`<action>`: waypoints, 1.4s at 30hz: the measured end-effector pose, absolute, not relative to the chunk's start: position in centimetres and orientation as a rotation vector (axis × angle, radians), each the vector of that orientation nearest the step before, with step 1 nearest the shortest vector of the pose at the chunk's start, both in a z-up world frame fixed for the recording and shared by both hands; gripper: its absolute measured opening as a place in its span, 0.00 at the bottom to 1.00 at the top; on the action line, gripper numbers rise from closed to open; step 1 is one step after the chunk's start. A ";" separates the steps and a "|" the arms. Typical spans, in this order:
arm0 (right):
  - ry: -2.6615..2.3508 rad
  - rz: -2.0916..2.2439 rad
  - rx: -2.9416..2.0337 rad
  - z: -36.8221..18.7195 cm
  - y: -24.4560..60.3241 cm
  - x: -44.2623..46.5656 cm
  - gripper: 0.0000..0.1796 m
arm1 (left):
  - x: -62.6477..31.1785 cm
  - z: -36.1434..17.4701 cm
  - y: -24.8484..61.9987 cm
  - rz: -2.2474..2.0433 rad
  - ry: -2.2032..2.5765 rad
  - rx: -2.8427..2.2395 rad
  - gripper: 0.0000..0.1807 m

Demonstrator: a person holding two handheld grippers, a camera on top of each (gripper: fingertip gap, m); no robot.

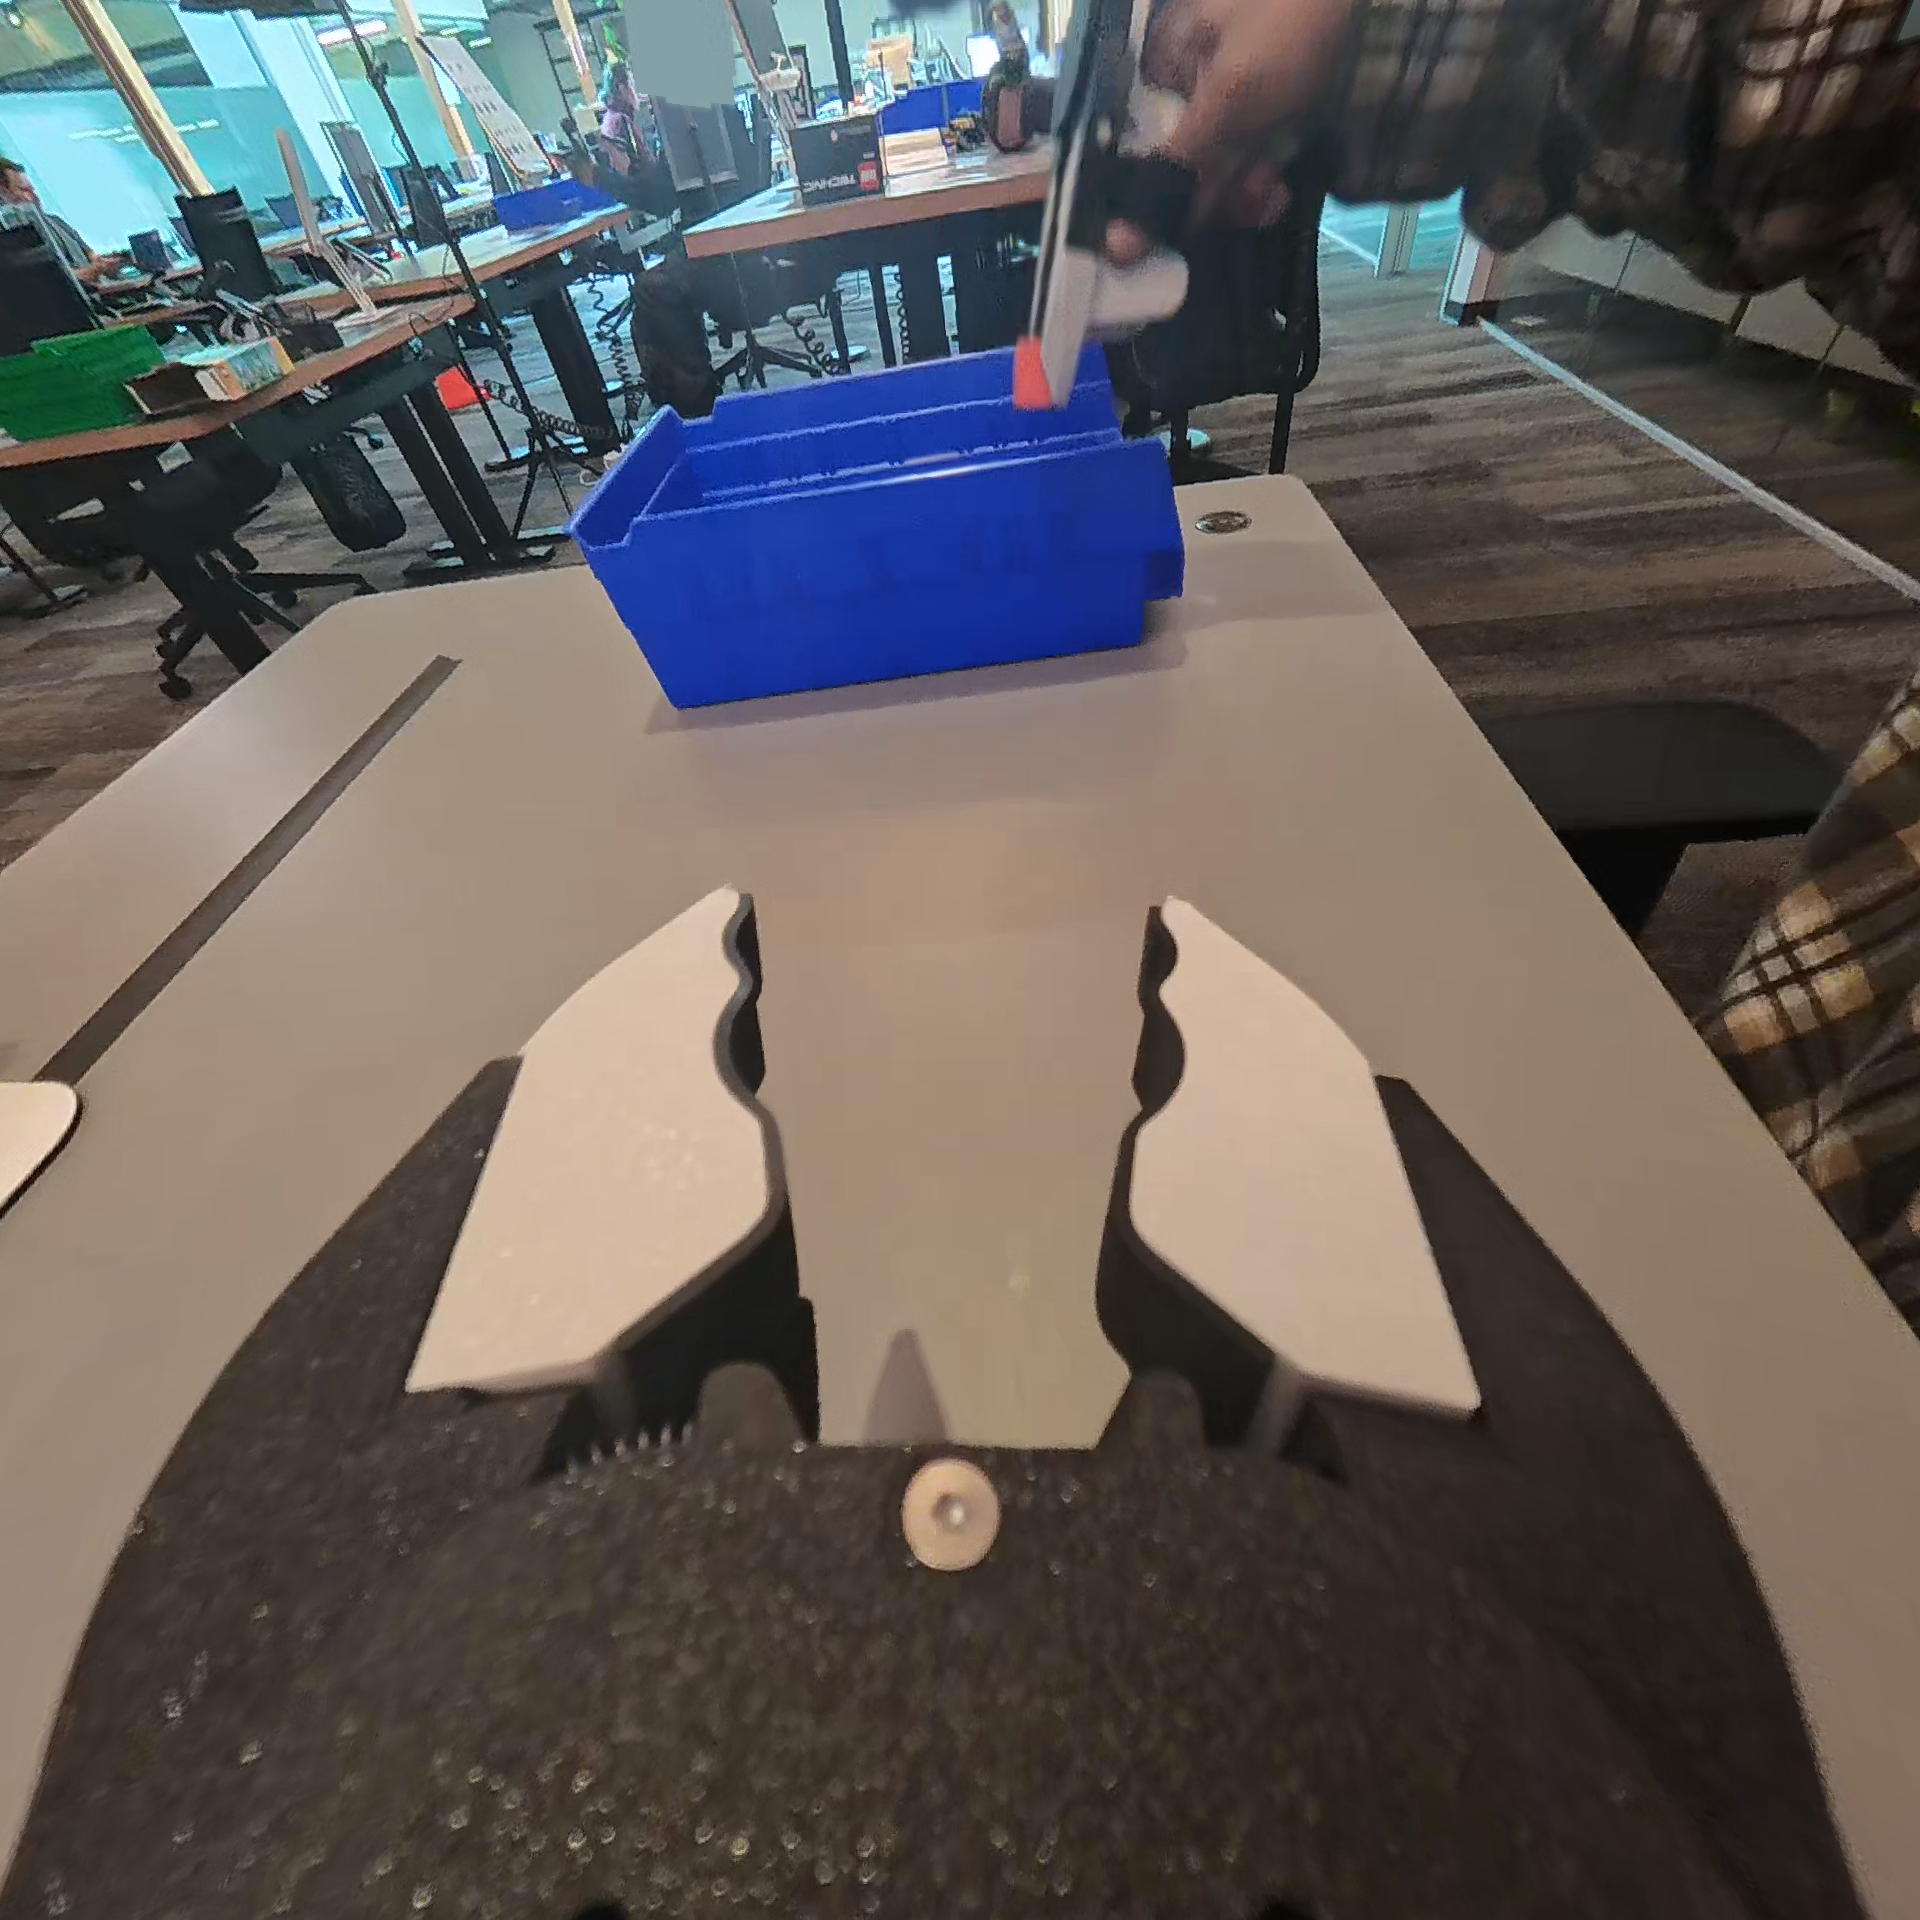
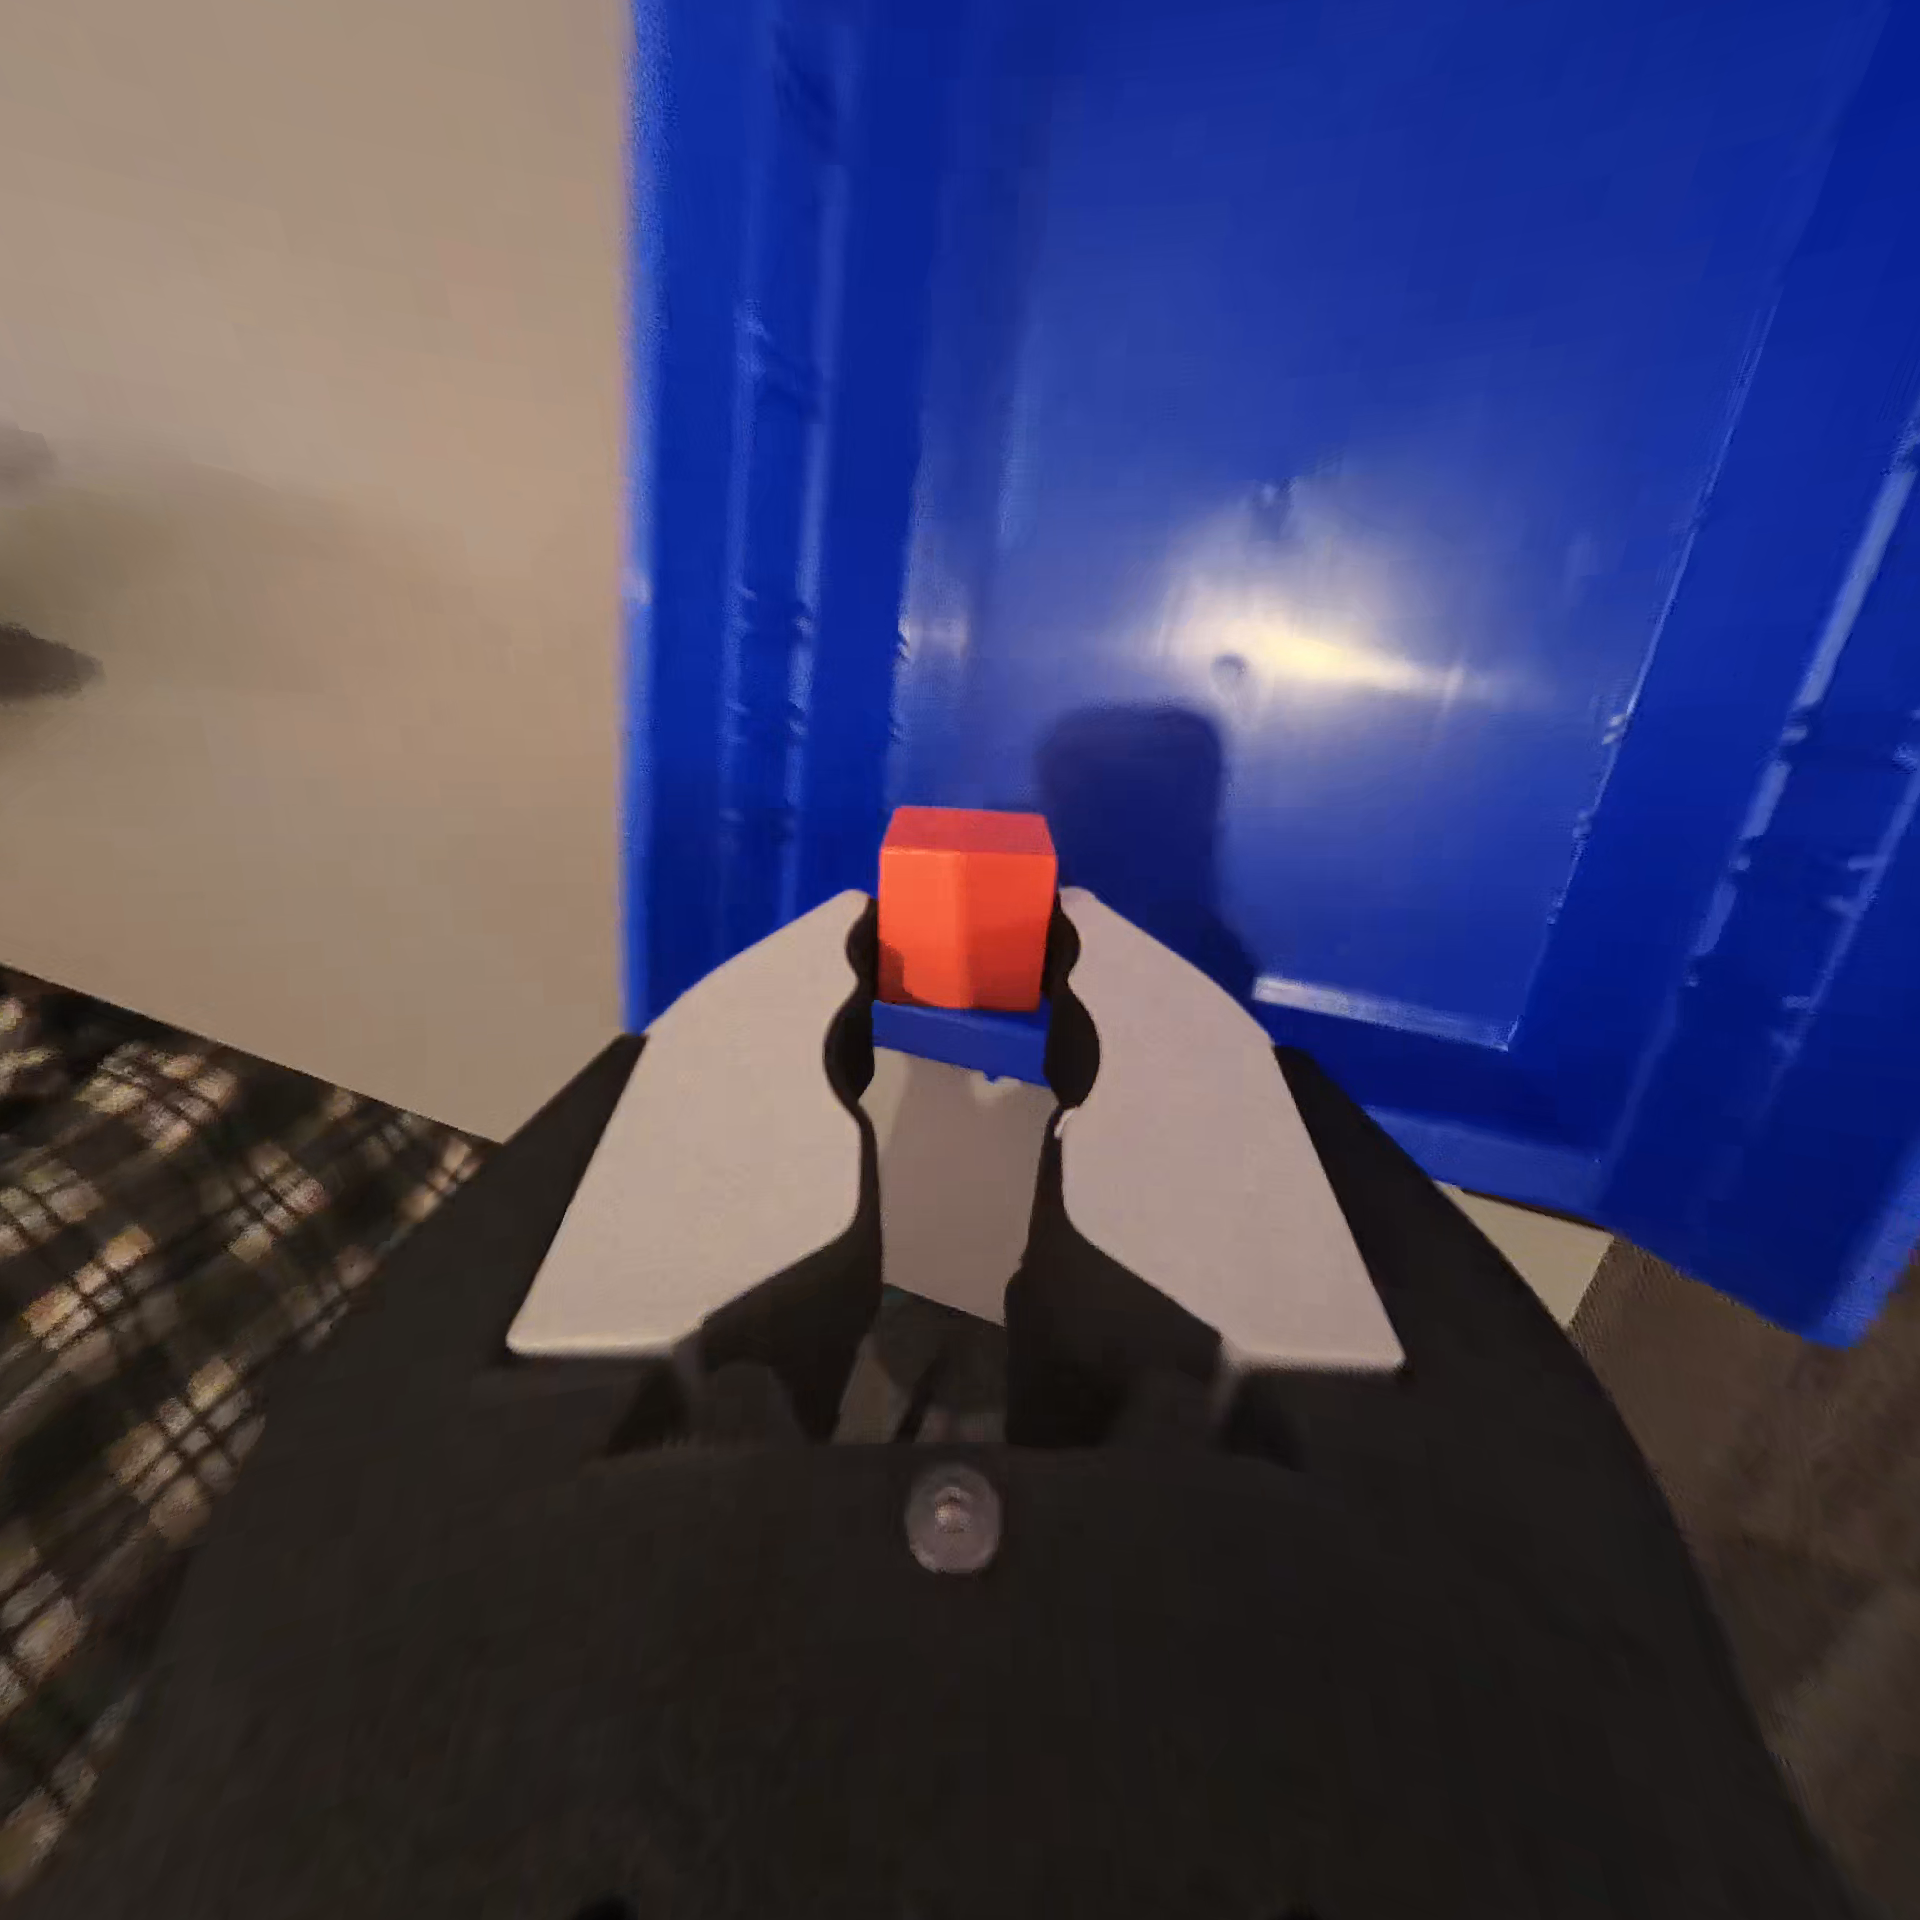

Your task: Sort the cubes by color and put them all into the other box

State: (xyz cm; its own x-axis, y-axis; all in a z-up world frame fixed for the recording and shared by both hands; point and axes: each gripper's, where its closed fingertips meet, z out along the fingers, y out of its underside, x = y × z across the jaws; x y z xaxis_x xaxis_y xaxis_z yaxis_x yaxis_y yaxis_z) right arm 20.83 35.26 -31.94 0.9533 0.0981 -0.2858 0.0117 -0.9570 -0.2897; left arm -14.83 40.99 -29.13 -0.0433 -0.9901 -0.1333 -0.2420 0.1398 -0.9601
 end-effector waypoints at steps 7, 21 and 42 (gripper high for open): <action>-0.118 0.434 -2.933 -37.3 36.6 20.7 0.16 | -13.1 -29.4 40.8 -1.005 1.486 -1.258 0.34; -0.177 0.472 -2.994 -37.3 37.0 19.2 0.28 | -14.2 -30.0 40.7 -1.003 1.494 -1.284 0.33; -0.622 0.435 -2.059 -20.3 46.9 -0.6 0.51 | -15.0 -28.9 40.7 -0.960 1.462 -1.271 0.32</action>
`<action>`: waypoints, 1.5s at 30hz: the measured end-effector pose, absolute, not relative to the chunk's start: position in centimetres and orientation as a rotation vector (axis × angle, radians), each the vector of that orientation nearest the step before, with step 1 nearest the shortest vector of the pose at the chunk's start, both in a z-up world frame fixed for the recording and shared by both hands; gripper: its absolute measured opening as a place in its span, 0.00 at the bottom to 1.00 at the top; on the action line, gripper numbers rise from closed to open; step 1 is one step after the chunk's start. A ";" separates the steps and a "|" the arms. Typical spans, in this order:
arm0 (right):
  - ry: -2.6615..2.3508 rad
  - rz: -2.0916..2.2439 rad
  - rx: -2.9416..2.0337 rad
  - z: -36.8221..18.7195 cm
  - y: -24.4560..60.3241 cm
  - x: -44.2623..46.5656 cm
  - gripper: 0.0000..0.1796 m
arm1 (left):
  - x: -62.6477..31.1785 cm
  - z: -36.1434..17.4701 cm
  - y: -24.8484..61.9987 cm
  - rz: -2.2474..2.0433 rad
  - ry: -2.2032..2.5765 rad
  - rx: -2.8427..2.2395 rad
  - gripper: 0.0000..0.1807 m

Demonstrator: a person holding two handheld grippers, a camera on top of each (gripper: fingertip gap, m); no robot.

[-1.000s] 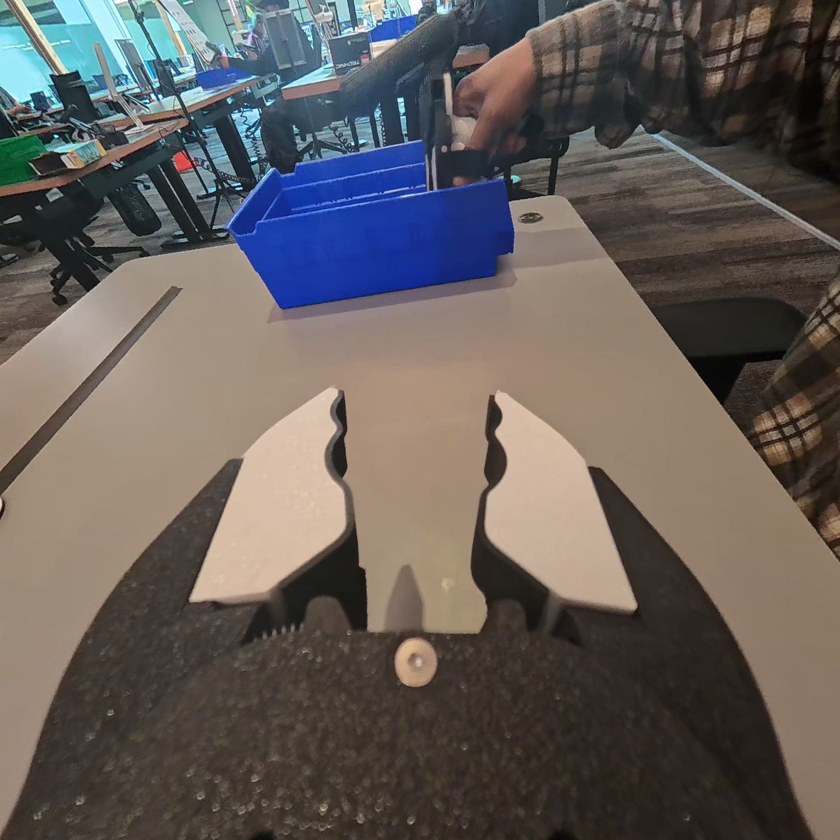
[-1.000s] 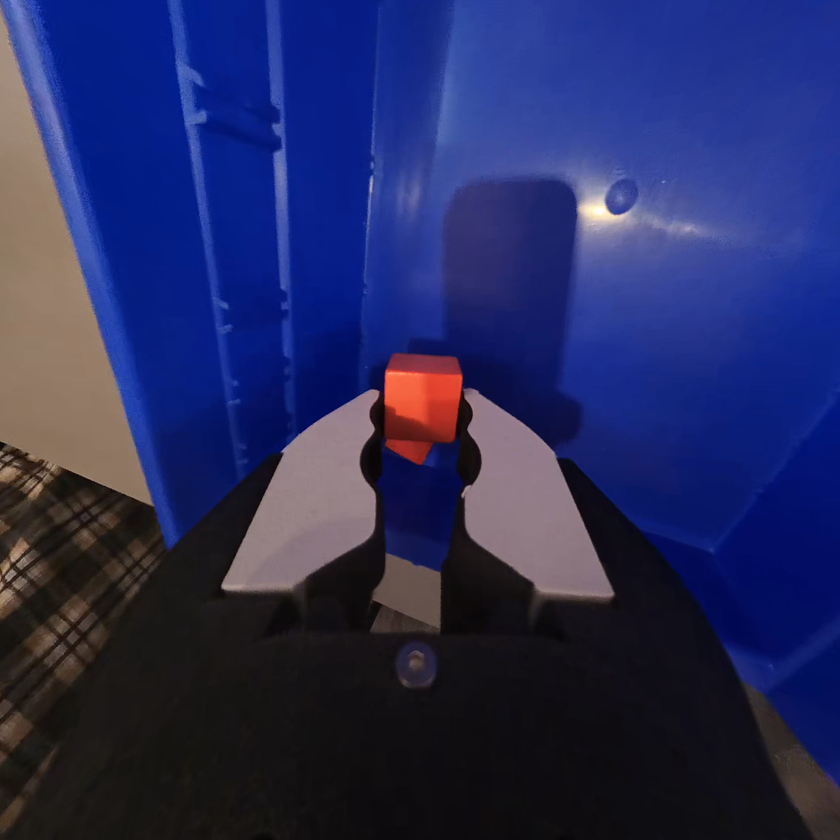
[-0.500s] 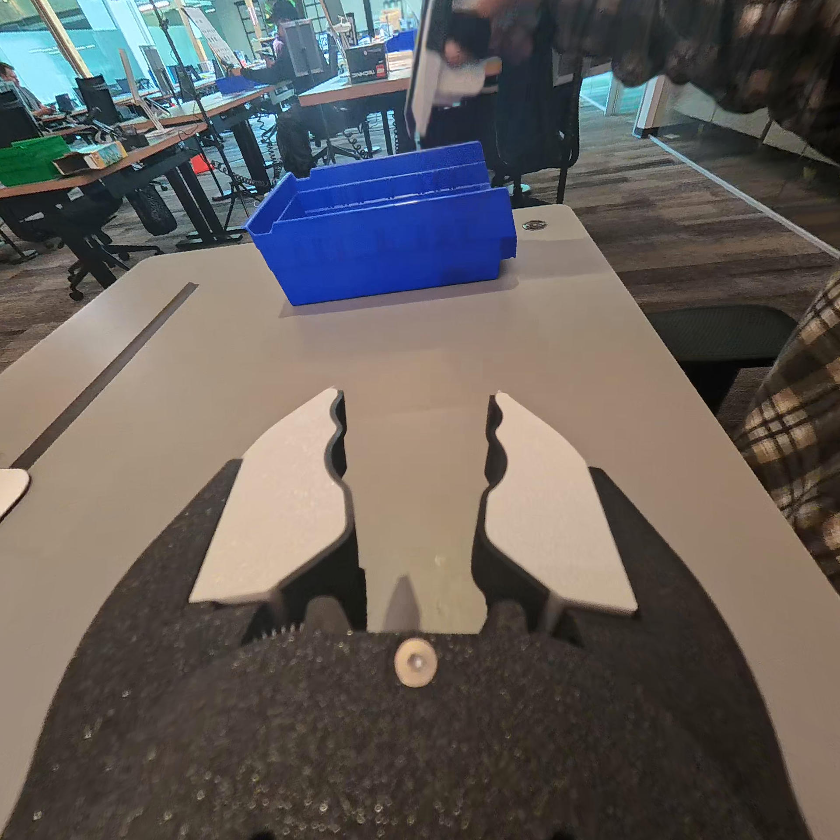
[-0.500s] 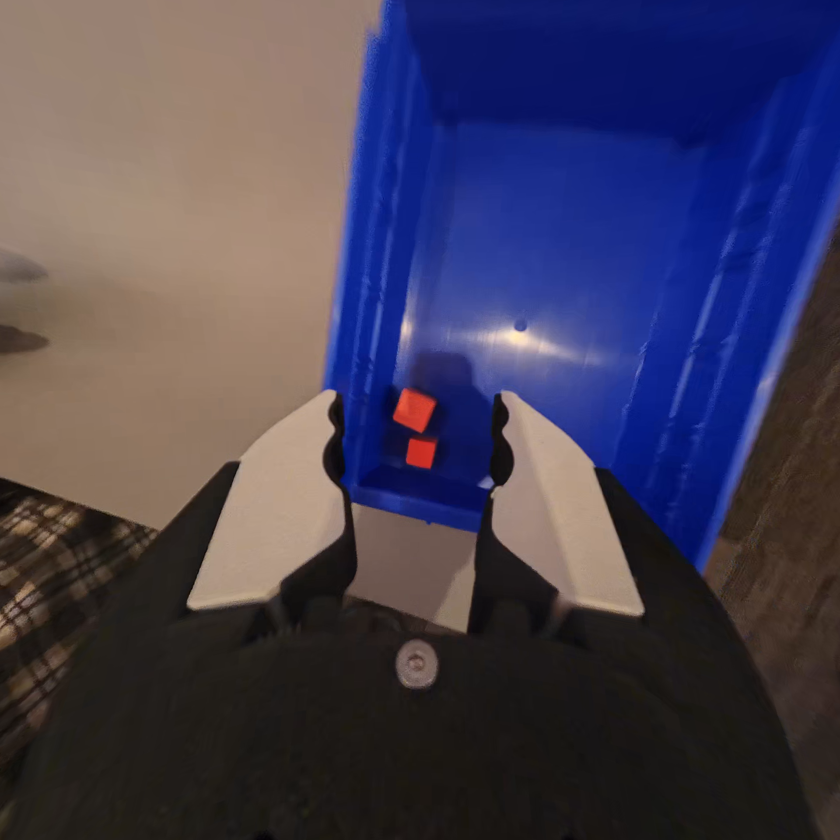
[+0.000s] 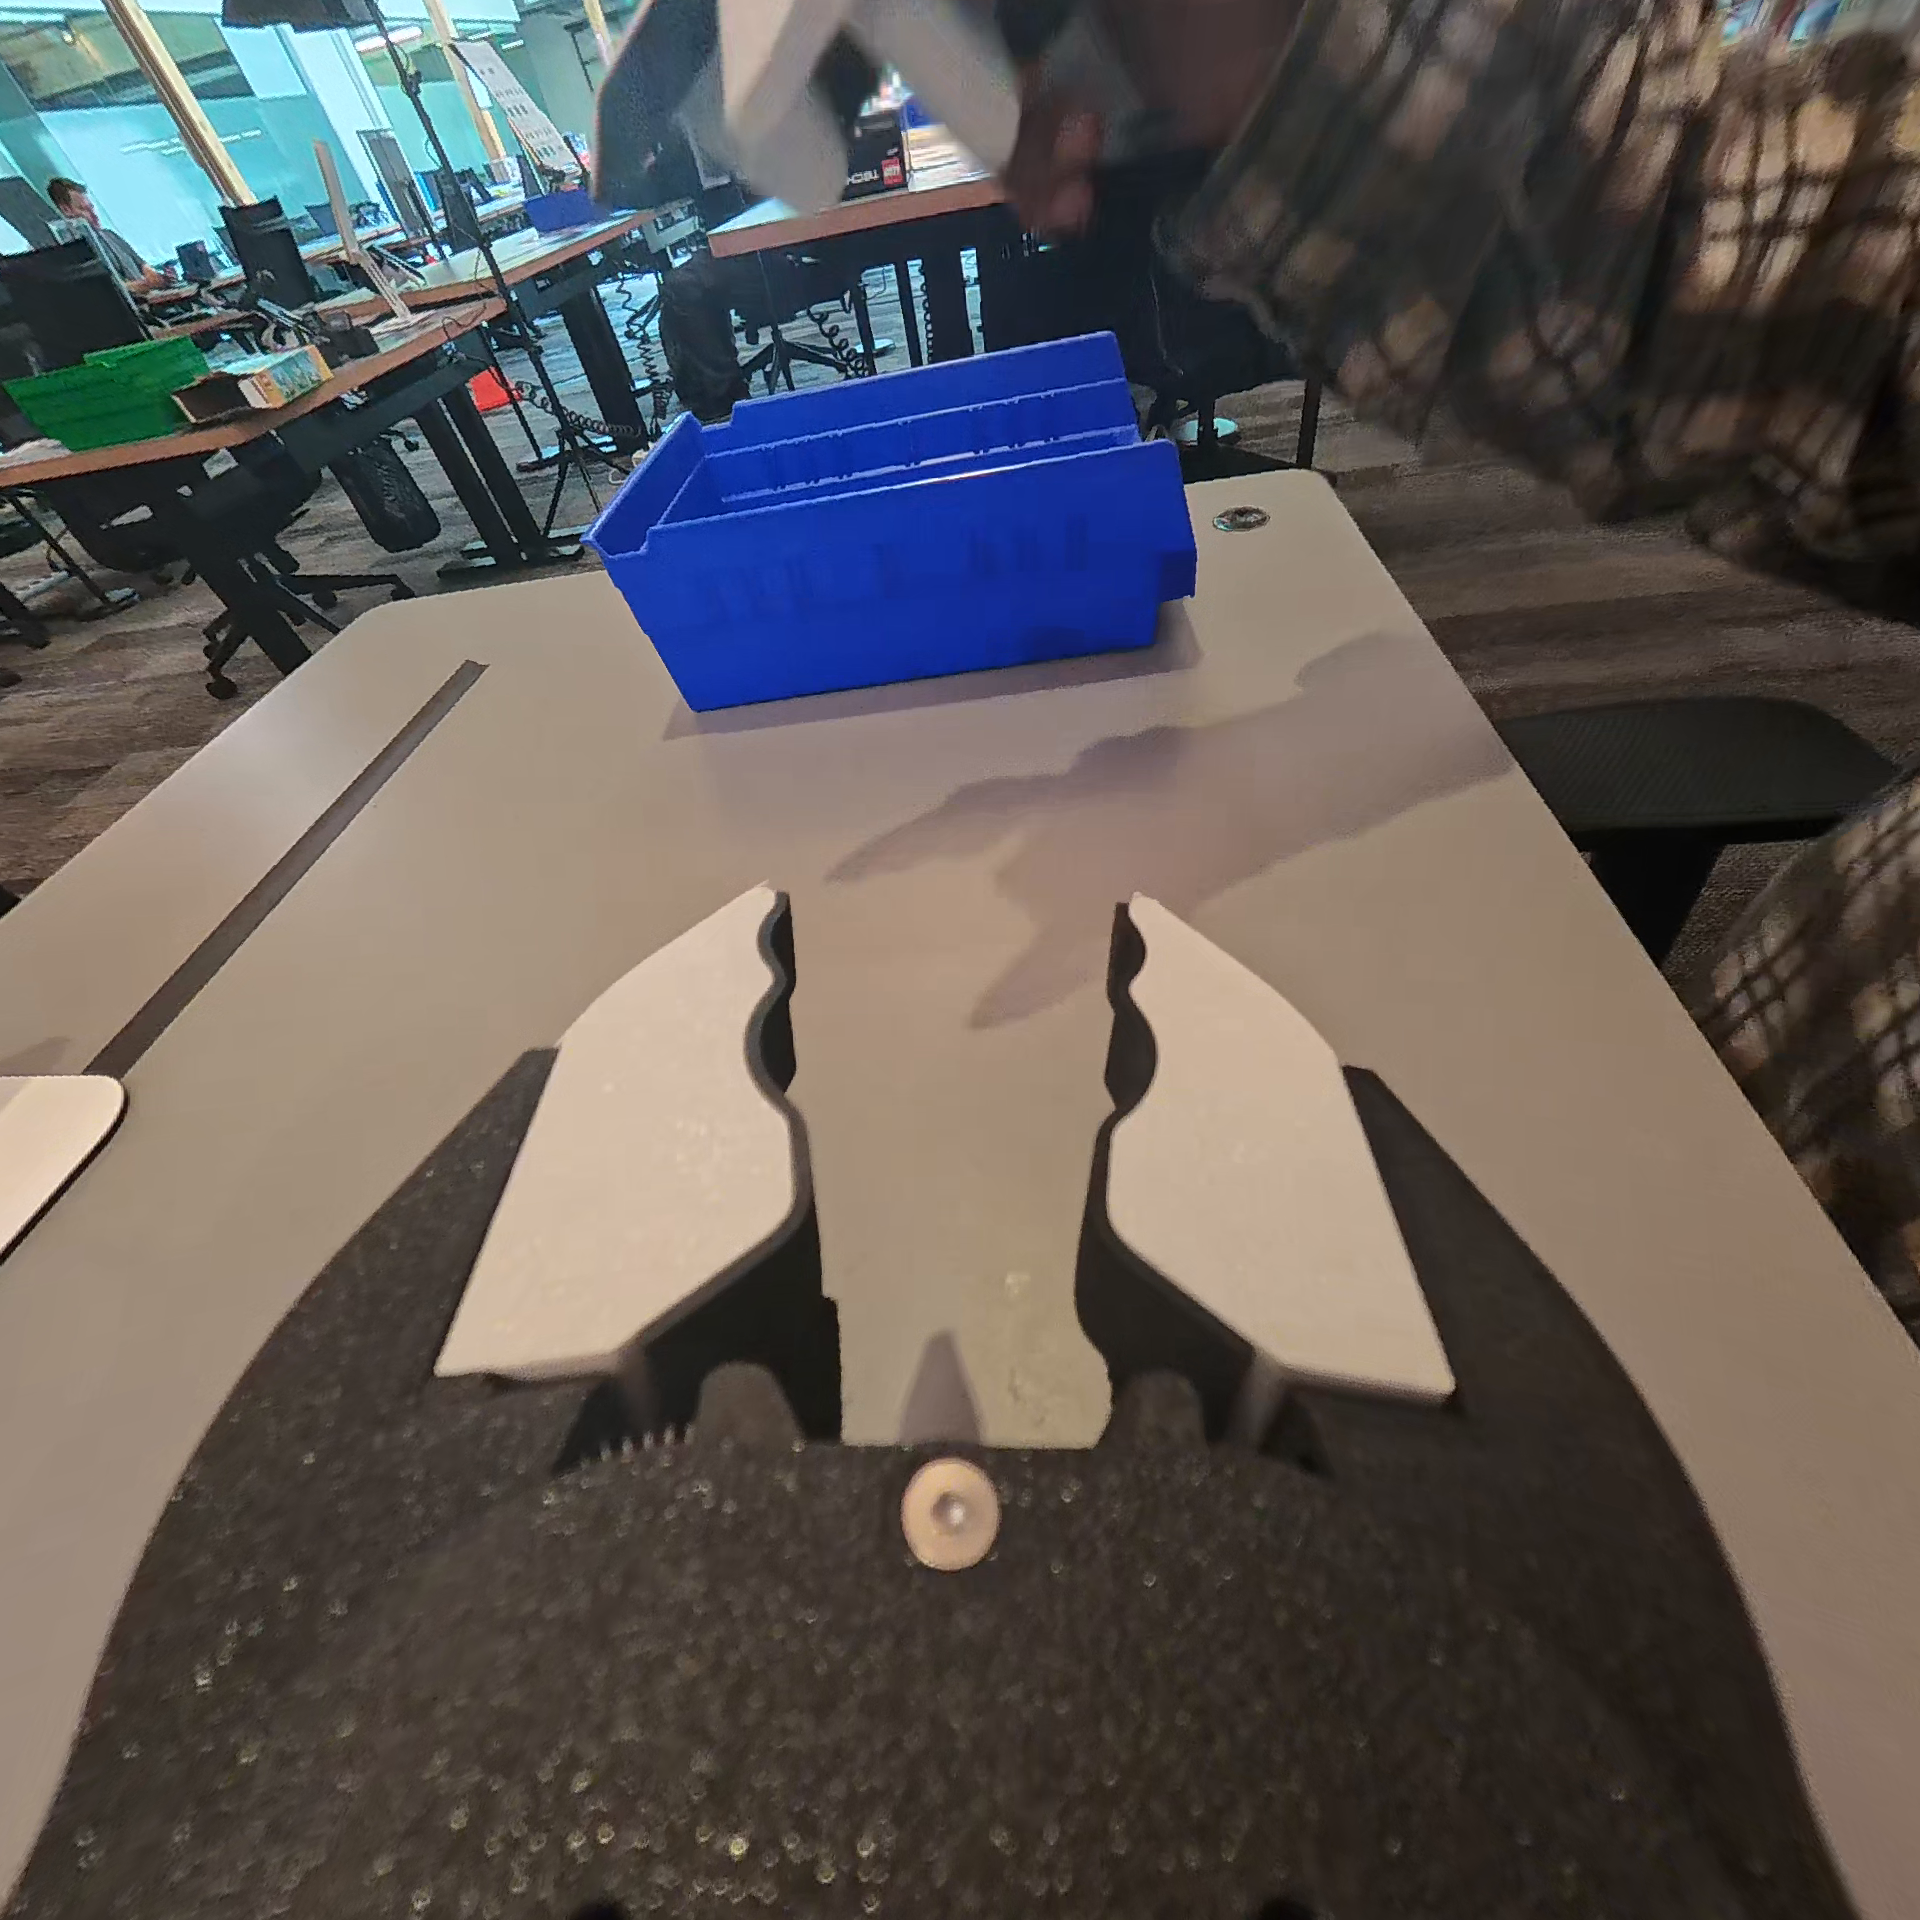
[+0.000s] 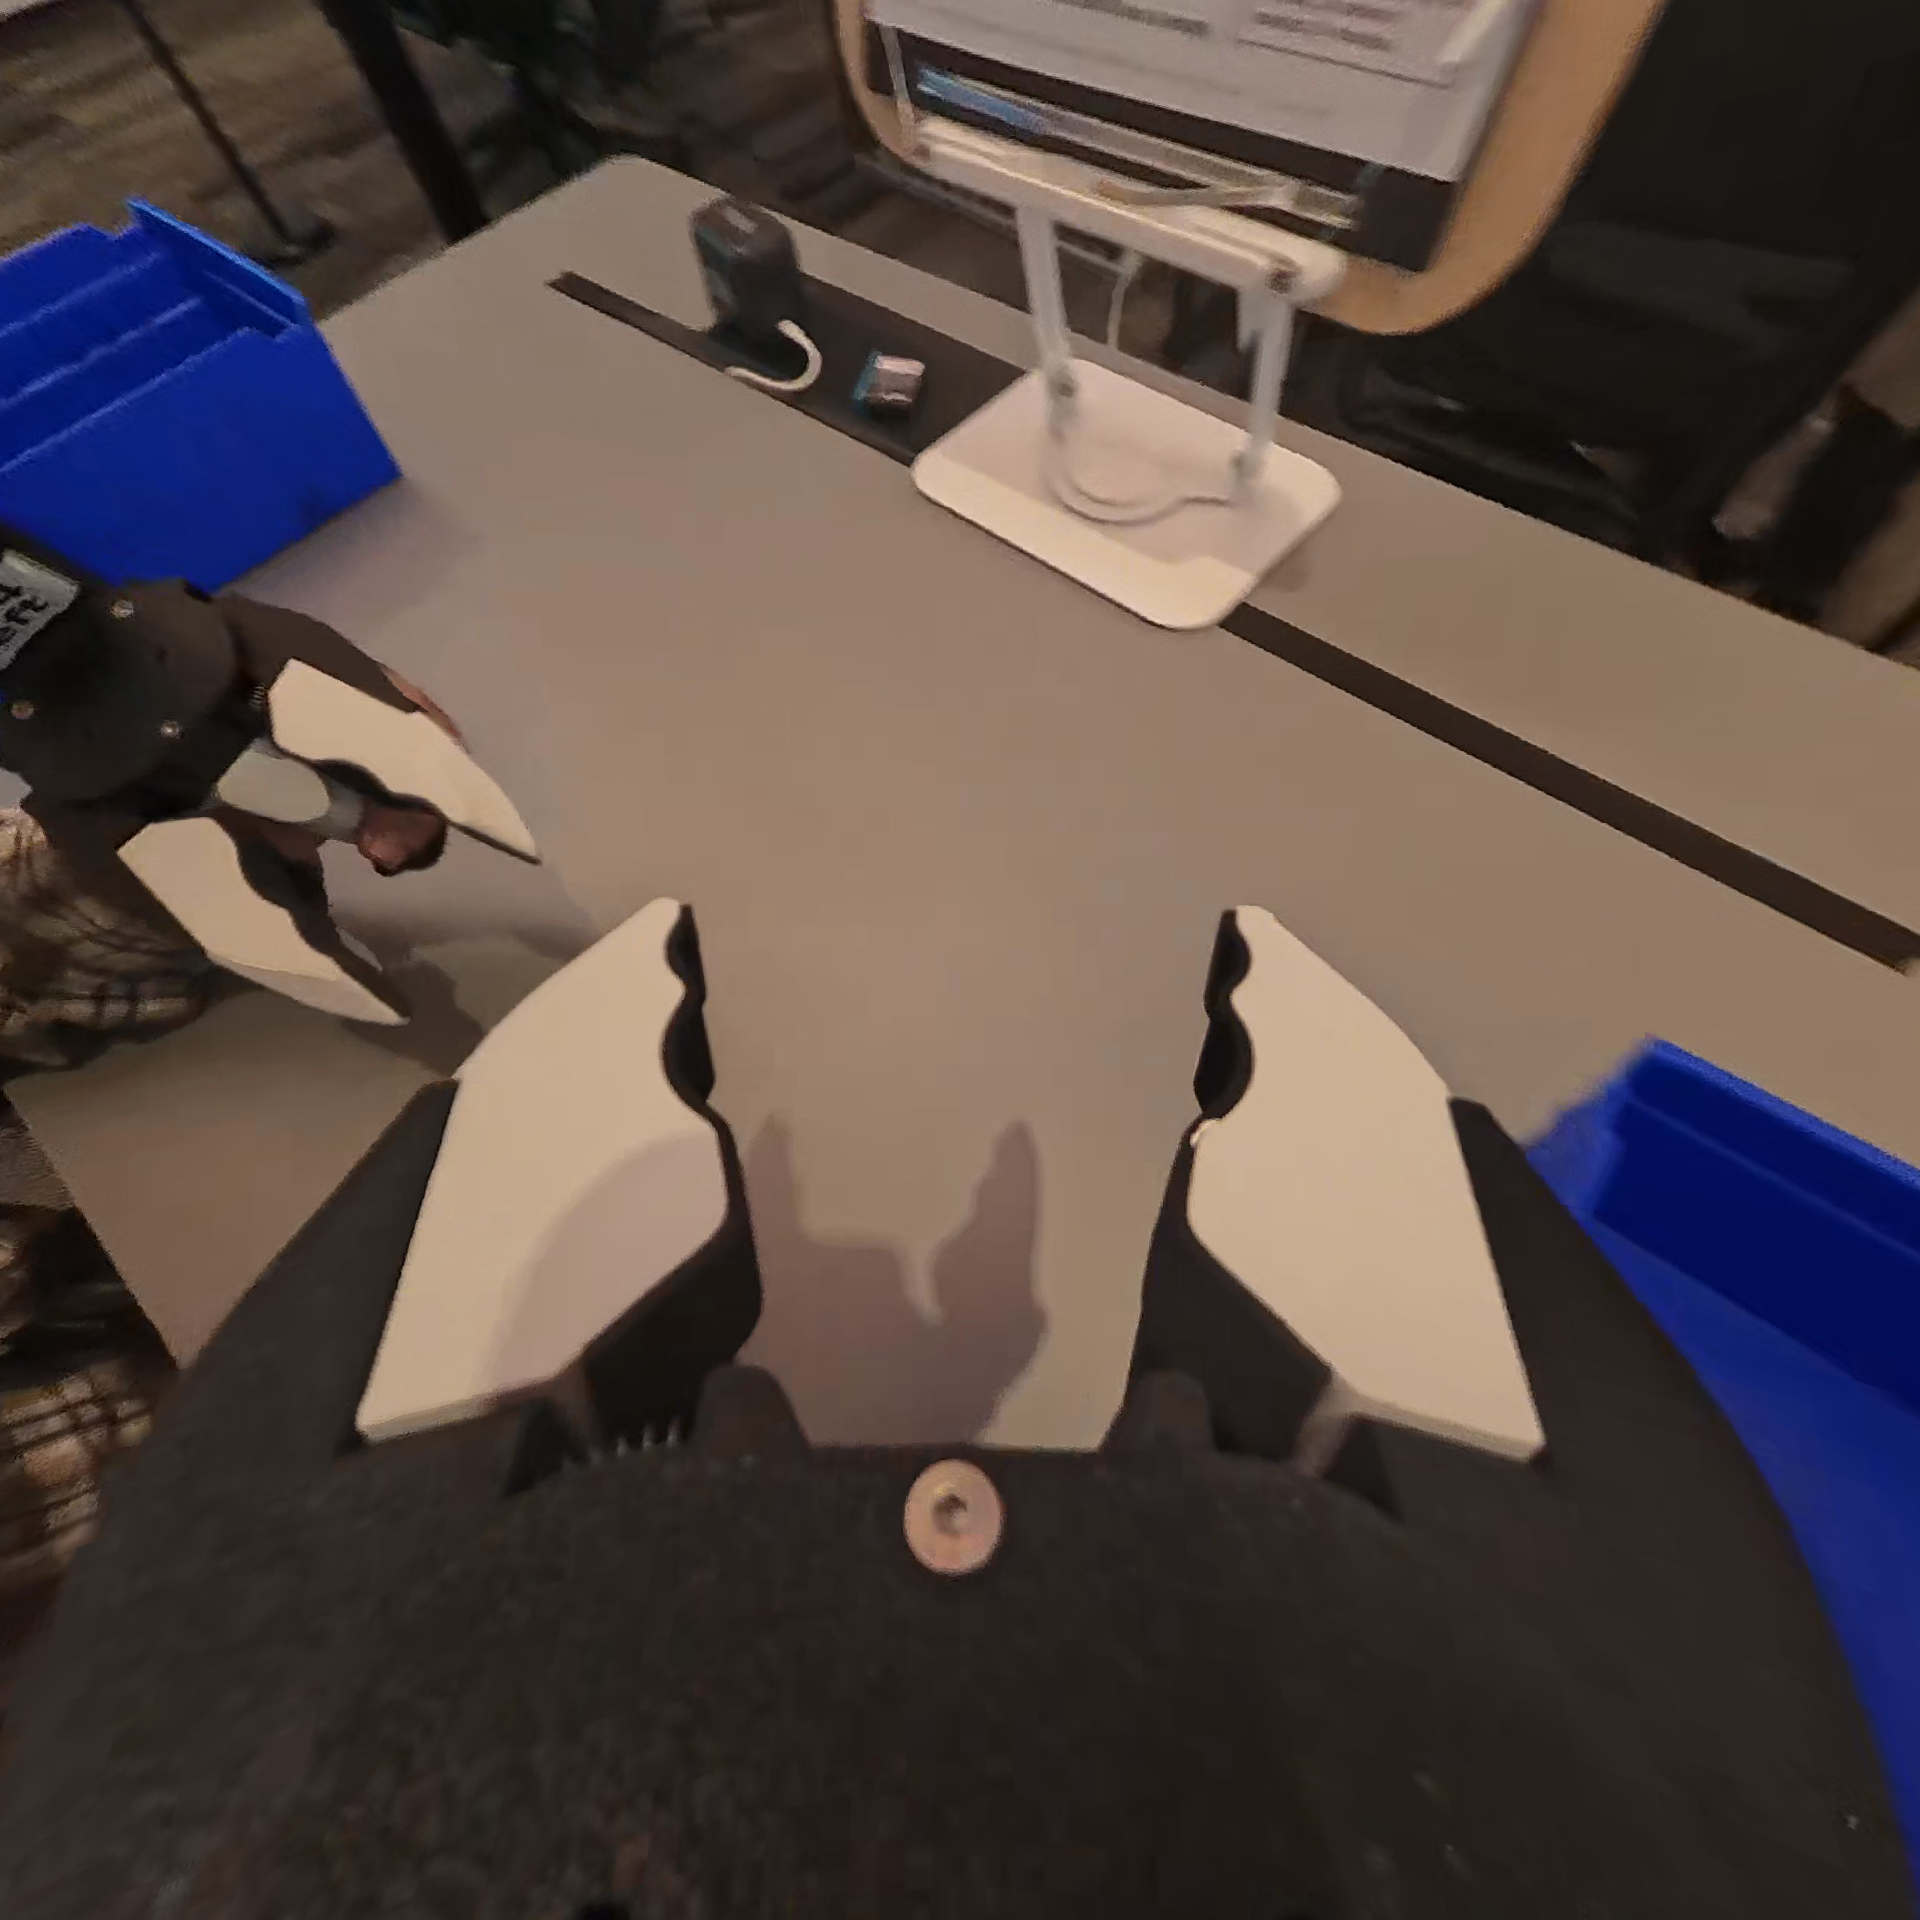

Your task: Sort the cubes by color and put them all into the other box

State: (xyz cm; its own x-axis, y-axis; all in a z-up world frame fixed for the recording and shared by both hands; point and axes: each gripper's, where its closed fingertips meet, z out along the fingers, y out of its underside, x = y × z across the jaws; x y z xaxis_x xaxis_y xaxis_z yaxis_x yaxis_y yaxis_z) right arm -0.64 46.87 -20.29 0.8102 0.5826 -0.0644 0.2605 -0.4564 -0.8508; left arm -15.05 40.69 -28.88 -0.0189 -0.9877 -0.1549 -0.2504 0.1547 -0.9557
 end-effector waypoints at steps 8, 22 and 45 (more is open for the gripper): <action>-0.620 0.584 -1.796 -27.7 51.3 -8.5 0.51 | -15.1 -29.2 41.1 -0.964 1.451 -1.286 0.31; -0.668 0.603 -1.768 -32.4 51.5 -10.2 0.51 | -17.9 -27.9 44.1 -0.840 1.371 -1.331 0.32; -0.729 0.631 -1.765 -33.5 50.6 -13.8 0.51 | -56.1 -23.1 44.3 -0.181 1.221 -1.821 0.32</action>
State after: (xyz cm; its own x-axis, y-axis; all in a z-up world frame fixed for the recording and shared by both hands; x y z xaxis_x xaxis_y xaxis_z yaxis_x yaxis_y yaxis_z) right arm -13.75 50.62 -33.48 0.6720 0.7377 -0.0648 0.1699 -0.2388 -0.9561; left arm -56.13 44.30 -23.11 0.5000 -0.7962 -0.3406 -0.6633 -0.0991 -0.7418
